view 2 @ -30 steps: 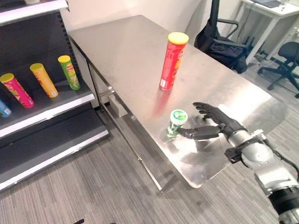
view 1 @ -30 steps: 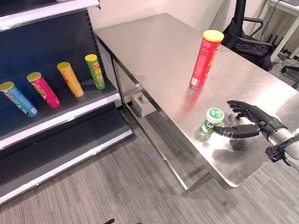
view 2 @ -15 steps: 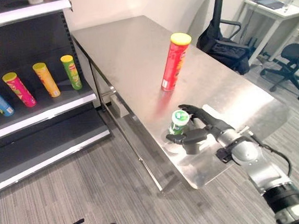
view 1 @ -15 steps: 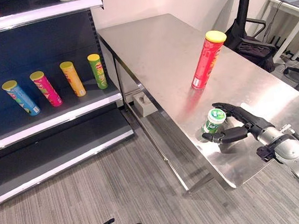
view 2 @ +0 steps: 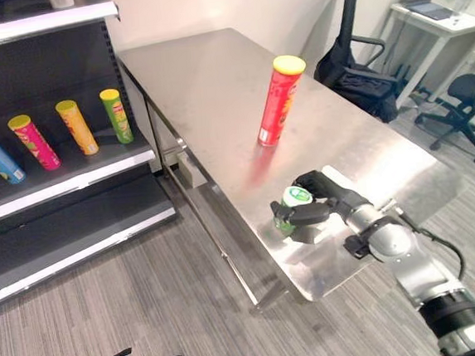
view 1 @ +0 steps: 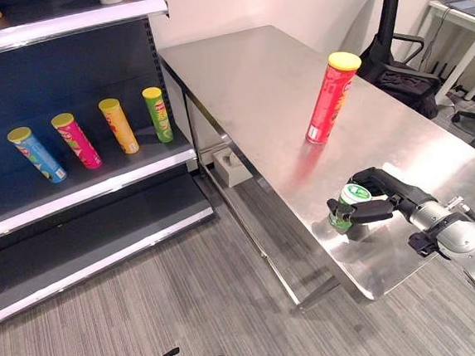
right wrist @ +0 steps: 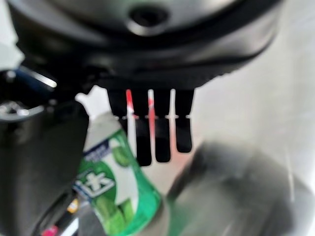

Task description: Put the goods on the table back onto the shelves and tidy them up.

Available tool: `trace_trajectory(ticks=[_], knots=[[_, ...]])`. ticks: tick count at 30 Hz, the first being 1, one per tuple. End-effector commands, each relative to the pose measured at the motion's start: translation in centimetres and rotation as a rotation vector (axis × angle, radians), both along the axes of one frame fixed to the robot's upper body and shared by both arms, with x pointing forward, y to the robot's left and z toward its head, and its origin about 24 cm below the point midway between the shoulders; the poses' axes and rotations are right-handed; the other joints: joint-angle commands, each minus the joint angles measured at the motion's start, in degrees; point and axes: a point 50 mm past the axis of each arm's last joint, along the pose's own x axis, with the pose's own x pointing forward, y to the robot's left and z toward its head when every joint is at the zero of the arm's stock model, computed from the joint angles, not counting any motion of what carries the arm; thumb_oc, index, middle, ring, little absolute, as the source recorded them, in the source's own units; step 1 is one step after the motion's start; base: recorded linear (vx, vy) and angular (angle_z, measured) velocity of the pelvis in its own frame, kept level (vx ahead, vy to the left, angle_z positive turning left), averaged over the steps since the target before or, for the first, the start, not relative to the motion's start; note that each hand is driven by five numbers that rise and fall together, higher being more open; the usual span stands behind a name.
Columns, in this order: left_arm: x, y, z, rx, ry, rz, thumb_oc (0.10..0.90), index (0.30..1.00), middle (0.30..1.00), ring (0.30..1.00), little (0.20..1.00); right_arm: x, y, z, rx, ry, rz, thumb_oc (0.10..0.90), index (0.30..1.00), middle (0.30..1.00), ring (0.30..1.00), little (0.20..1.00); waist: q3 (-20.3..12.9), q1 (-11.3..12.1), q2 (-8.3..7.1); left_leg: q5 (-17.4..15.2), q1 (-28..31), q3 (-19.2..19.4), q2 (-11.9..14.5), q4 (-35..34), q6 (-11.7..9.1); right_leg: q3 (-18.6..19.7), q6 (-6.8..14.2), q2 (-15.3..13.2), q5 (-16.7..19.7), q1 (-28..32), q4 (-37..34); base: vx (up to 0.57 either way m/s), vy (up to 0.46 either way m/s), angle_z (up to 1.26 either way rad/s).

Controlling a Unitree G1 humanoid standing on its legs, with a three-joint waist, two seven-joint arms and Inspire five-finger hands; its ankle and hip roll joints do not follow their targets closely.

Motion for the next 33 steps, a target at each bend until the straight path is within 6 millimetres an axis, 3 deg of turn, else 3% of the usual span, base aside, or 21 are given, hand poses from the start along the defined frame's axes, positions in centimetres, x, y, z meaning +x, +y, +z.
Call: trace_trajectory(ticks=[1,11,14,16,19,21,22,23,24,25,27,28,30,33], knots=[[-0.6,2.1,0.4,0.095,0.036,-0.057,0.8,0.9,0.9,0.9,0.9,0.3,0.3,8.1,-0.059,-0.322,0.059,0.4,0.3,0.3,0.3,0.3,-3.01,2.33,-0.29,-5.02,3.36,4.56,4.75,0.34,-2.66,2.57,2.55,-1.19,-1.9,-1.87,3.36,0.01,-0.08,0.01],[0.7,2.3,1.4,0.078,-0.052,-0.07,0.8,0.9,0.9,0.9,0.9,-2.4,2.6,15.0,-0.039,-0.538,0.246,0.4,0.3,0.3,0.3,0.3,-3.14,1.74,-0.68,-4.22,2.34,4.02,7.92,2.0,-4.5,3.65,0.79,2.08,-2.78,-1.79,1.83,-0.01,-0.1,-0.02],[2.1,2.7,2.2,0.083,-0.114,-0.068,0.8,0.9,0.9,0.9,0.9,-3.3,3.6,17.5,-0.002,-0.648,0.307,0.4,0.3,0.3,0.3,0.3,0.41,2.27,-1.71,-4.92,-6.01,1.87,7.41,12.4,-5.66,2.96,-0.39,2.4,-2.98,-2.34,1.25,-0.21,-0.119,0.2],[2.4,2.8,2.4,0.084,-0.13,-0.073,0.8,0.9,0.9,0.9,0.9,-3.6,3.7,18.2,0.011,-0.685,0.314,0.4,0.3,0.3,0.3,0.3,0.86,2.03,-1.78,-5.34,-8.3,1.04,7.17,14.42,-5.93,1.61,-0.55,2.5,-2.67,-2.6,0.93,-0.07,0.023,0.79],[2.7,3.5,2.6,0.126,-0.118,-0.118,0.8,0.9,0.9,0.9,0.9,-4.3,3.2,18.8,0.023,-0.726,0.297,0.4,0.3,0.3,0.3,0.3,0.56,1.05,-1.87,0.63,-7.61,4.06,14.99,6.09,-7.23,-0.39,1.25,0.97,-2.72,-3.23,1.52,0.01,0.314,0.36],[3.6,3.7,2.9,0.158,-0.129,-0.15,0.8,0.9,0.9,0.9,0.9,-4.7,2.7,19.1,0.022,-0.756,0.269,0.4,0.3,0.3,0.3,0.3,0.53,0.31,-1.45,3.28,-8.45,7.83,18.07,2.53,-7.39,-1.54,2.3,-0.81,-3.03,-3.99,2.14,0.01,0.387,0.49],[3.7,3.8,3.0,0.164,-0.129,-0.156,0.8,0.9,0.9,0.9,0.9,-4.8,2.3,19.1,0.007,-0.752,0.245,0.4,0.3,0.3,0.3,0.3,-0.24,-0.05,-0.53,3.11,-7.68,9.47,18.65,0.94,-7.66,-2.45,3.15,-1.71,-3.08,-3.8,2.35,0.06,0.407,0.48],[3.7,3.7,3.0,0.168,-0.127,-0.167,0.8,0.9,0.9,0.9,0.9,-5.1,1.9,19.0,-0.001,-0.755,0.223,0.4,0.3,0.3,0.3,0.3,-0.94,-0.24,0.26,3.11,-7.51,10.07,18.37,0.62,-7.95,-2.86,3.55,-2.48,-2.82,-3.75,2.56,0.16,0.648,0.46],[3.8,3.5,2.8,0.171,-0.116,-0.187,0.8,0.9,0.9,0.9,0.9,-5.2,1.3,18.6,-0.024,-0.75,0.181,0.4,0.3,0.3,0.3,0.3,-2.19,-0.48,0.97,2.1,-7.27,10.42,15.88,1.38,-7.9,-3.88,4.88,-6.29,-1.31,-3.08,3.38,0.13,0.481,0.36],[3.8,3.5,2.8,0.171,-0.115,-0.189,0.8,0.9,0.9,0.9,0.9,-5.3,1.3,18.6,-0.024,-0.75,0.178,0.4,0.3,0.3,0.3,0.3,-2.29,-0.53,0.69,2.06,-7.41,10.36,15.42,1.43,-7.7,-4.02,5.12,-6.73,-1.26,-3.09,3.37,0.22,0.642,0.33],[3.8,4.3,3.0,0.204,-0.099,-0.194,0.8,0.9,0.9,0.9,0.9,-4.5,1.6,18.0,-0.044,-0.746,0.155,0.4,0.3,0.3,0.3,0.3,-2.44,0.64,-0.28,-1.9,-5.96,11.94,8.66,2.5,-4.16,-3.57,5.92,-15.1,4.14,-5.14,10.64,0.17,0.582,0.39],[3.8,4.3,3.0,0.205,-0.1,-0.192,0.8,0.9,0.9,0.9,0.9,-4.4,1.6,18.0,-0.044,-0.747,0.156,0.4,0.3,0.3,0.3,0.3,-2.48,0.61,-0.42,-1.75,-6.09,12.05,8.45,2.47,-4.0,-3.44,5.98,-15.31,4.32,-5.36,10.62,0.09,0.454,0.38],[3.8,5.1,3.3,0.234,-0.098,-0.186,0.8,0.9,0.9,0.9,0.9,-4.0,2.2,18.2,-0.045,-0.768,0.162,0.4,0.3,0.3,0.3,0.3,-1.85,1.3,-0.45,-3.09,-3.98,13.15,5.12,0.87,-1.83,-4.32,5.39,-18.51,8.28,-7.83,17.5,0.09,0.422,0.14],[4.5,5.3,3.7,0.233,-0.122,-0.182,0.8,0.9,0.9,0.9,0.9,-4.1,2.0,18.7,-0.078,-0.782,0.151,0.4,0.3,0.3,0.3,0.3,-1.01,-0.41,-0.05,-3.55,-2.62,11.68,3.39,0.34,-0.79,1.36,3.89,-12.28,5.54,-11.88,20.05,0.11,0.3,0.47]])
